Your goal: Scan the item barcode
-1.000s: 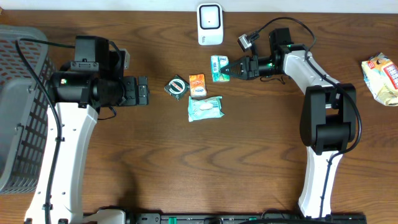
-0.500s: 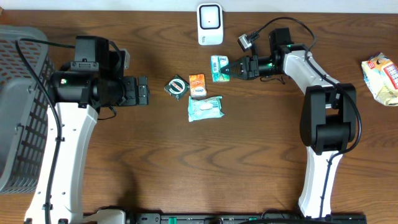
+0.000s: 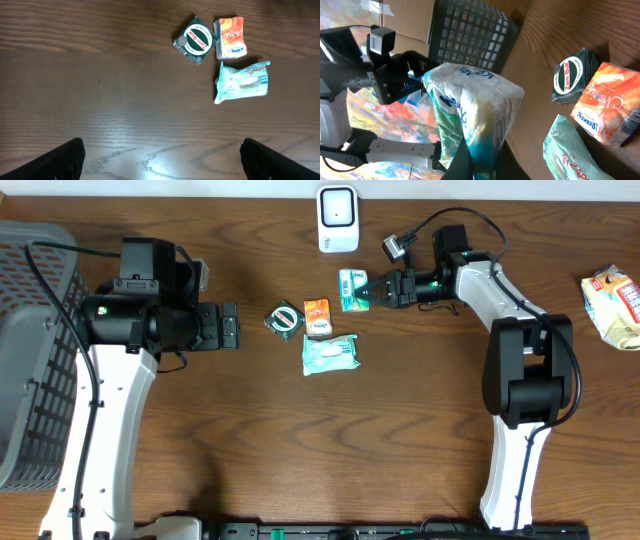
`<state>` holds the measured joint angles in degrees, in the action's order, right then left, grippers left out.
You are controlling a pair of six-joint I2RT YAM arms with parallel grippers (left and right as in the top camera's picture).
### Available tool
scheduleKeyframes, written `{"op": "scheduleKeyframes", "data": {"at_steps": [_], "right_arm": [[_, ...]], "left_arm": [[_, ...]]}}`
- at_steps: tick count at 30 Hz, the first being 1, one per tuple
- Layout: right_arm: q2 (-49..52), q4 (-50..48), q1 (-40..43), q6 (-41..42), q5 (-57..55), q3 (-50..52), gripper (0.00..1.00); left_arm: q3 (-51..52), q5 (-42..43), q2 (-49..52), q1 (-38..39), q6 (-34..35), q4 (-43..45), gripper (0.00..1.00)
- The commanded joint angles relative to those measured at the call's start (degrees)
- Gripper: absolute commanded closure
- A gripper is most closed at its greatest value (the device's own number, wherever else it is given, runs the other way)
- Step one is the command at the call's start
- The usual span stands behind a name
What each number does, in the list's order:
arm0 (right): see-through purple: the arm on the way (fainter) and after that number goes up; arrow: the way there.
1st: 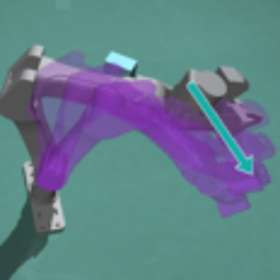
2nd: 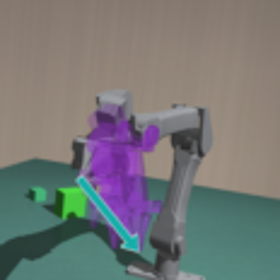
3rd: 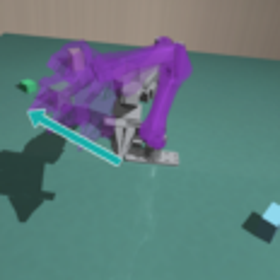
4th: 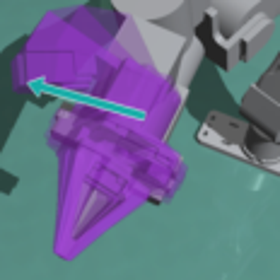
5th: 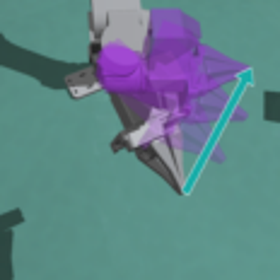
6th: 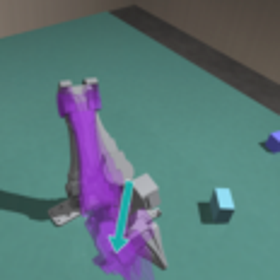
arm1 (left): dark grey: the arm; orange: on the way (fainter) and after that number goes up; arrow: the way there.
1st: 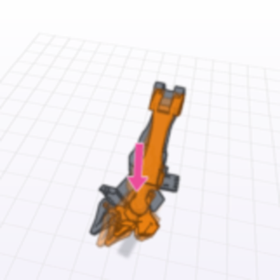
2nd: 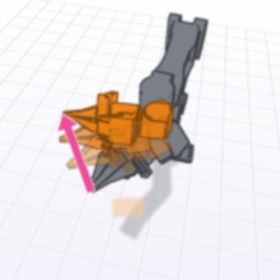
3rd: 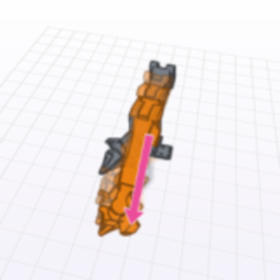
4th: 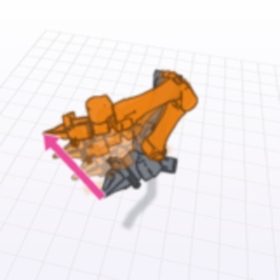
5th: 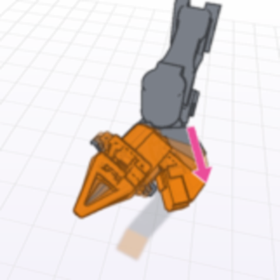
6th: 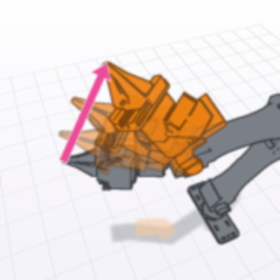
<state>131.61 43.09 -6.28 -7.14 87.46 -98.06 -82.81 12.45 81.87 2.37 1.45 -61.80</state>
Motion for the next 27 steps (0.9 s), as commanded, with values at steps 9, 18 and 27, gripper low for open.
{"op": "scheduleKeyframes", "data": {"at_steps": [9, 18, 27], "right_arm": [[-0.74, 0.02, -0.9, -1.29, 0.04, 0.35, 0.99], [-0.74, 0.0, -1.01, -1.31, -0.37, 0.35, 0.99], [-0.74, 0.42, -0.98, -1.29, -2.91, 0.35, 0.99]], "left_arm": [[0.24, -0.55, 0.13, 0.17, -0.11, -0.31, 0.02], [0.24, -0.52, 0.13, 0.17, -0.11, -0.31, 0.02], [0.24, -0.52, 0.13, 0.17, -0.11, -0.31, 0.02]]}}
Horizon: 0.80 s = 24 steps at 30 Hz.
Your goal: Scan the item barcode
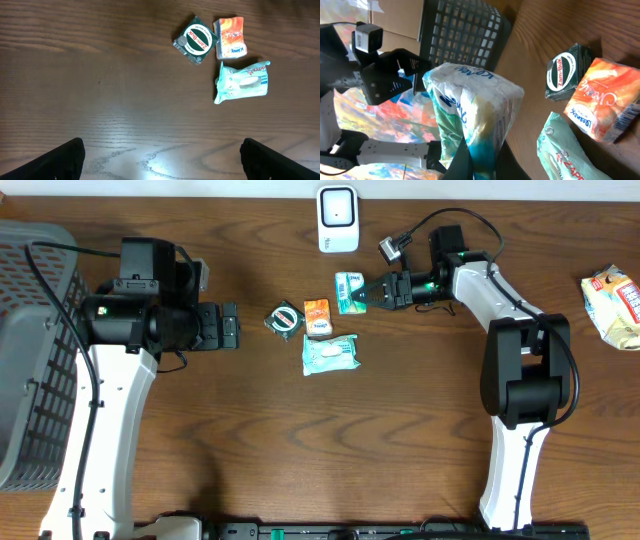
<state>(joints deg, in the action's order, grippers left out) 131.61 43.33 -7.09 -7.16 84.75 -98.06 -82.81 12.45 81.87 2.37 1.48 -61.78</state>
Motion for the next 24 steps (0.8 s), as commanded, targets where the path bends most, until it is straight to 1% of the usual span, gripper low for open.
{"op": "scheduleKeyframes", "data": {"at_steps": [1, 18, 21, 24], "right_arm": [[-0.74, 0.17, -0.17, -1.27, -0.26, 0.35, 0.99], [-0.74, 0.17, -0.2, -1.16, -2.01, 0.35, 0.99], [-0.74, 0.17, -0.48, 2.99, -9.35, 0.35, 0.99], [-0.74, 0.52, -1.33, 11.56, -25.31, 0.35, 0.99]], "left_arm": [[0.24, -0.55, 0.13, 0.17, -0.13, -0.33, 0.03], [0.24, -0.52, 0.13, 0.17, -0.13, -0.33, 0.02], [0.24, -0.52, 0.13, 0.17, -0.13, -0.33, 0.02], [0.24, -0.52, 0.13, 0.17, -0.13, -0.33, 0.02]]}}
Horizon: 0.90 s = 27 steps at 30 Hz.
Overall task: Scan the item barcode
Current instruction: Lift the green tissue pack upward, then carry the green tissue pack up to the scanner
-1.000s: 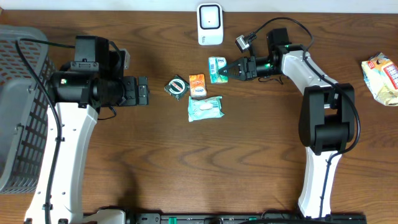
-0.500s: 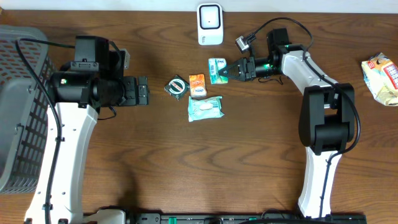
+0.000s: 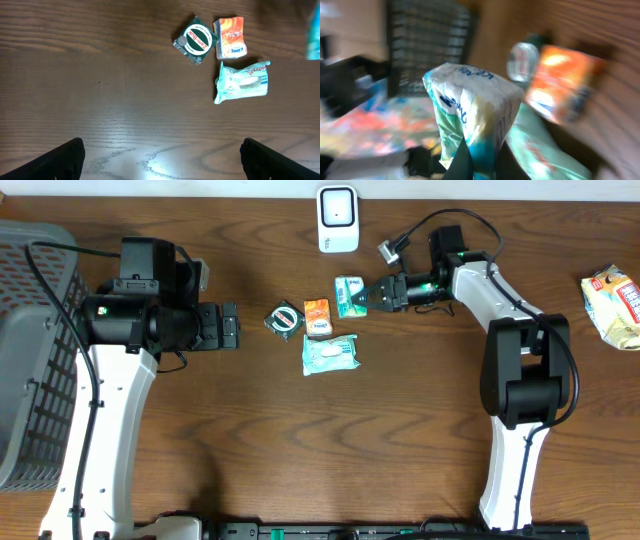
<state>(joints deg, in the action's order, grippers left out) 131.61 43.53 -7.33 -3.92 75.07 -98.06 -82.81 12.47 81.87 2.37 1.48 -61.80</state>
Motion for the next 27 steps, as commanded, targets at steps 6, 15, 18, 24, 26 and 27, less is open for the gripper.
{"op": "scheduleKeyframes", "data": {"at_steps": [6, 15, 18, 24, 26, 27], "right_arm": [[-0.79, 2.49, -0.9, 10.32, -30.95, -1.22, 0.99], [-0.79, 20.09, -1.07, 9.86, -64.61, -12.28, 0.99], [-0.79, 23.45, -2.99, 9.86, -73.5, -14.01, 0.99], [-0.79, 24.41, -8.41, 10.23, -86.53, -13.75, 0.99], [-0.79, 24.11, -10.45, 10.34, -87.93, -13.73, 0.99], [-0.79, 23.85, -11.15, 10.34, -88.06, -13.73, 0.99]], "left_arm": [[0.24, -0.55, 0.13, 0.17, -0.13, -0.31, 0.02], [0.24, -0.55, 0.13, 0.17, -0.13, -0.31, 0.02], [0.24, -0.57, 0.13, 0.17, -0.13, -0.31, 0.02], [0.24, -0.55, 0.13, 0.17, -0.13, -0.31, 0.02], [0.24, -0.55, 0.13, 0.17, -0.13, -0.31, 0.02], [0.24, -0.55, 0.13, 0.17, -0.13, -0.31, 0.02]]}}
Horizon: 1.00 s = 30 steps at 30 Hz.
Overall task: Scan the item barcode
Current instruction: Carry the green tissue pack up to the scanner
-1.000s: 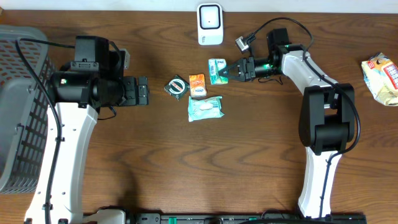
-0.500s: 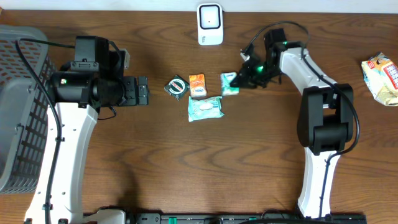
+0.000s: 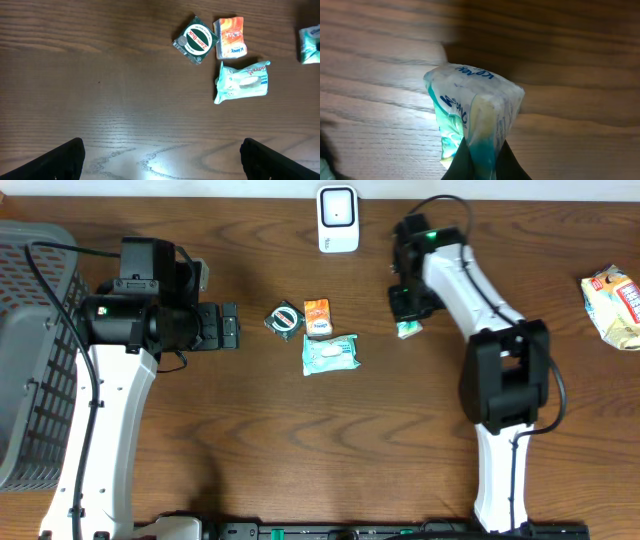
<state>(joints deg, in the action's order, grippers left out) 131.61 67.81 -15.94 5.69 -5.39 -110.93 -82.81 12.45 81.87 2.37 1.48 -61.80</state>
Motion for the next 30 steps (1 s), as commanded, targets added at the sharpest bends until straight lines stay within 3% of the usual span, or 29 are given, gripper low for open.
{"op": "scheduleKeyframes", "data": {"at_steps": [1, 13, 20, 30], "right_arm": [[-0.79, -0.96, -3.32, 0.72, -7.61, -0.85, 0.99], [-0.79, -13.6, -6.38, -3.34, -9.49, -8.39, 0.99], [-0.79, -25.9, -7.63, -21.79, -8.07, -12.41, 0.99], [-0.17, -44.33, -8.87, -30.1, -10.71, -12.44, 0.99]], "left_arm": [[0.24, -0.52, 0.13, 0.17, -0.13, -0.31, 0.02], [0.24, -0.52, 0.13, 0.17, -0.13, -0.31, 0.02], [0.24, -0.52, 0.13, 0.17, -0.13, -0.31, 0.02], [0.24, -0.52, 0.13, 0.17, -0.13, -0.31, 0.02]]}}
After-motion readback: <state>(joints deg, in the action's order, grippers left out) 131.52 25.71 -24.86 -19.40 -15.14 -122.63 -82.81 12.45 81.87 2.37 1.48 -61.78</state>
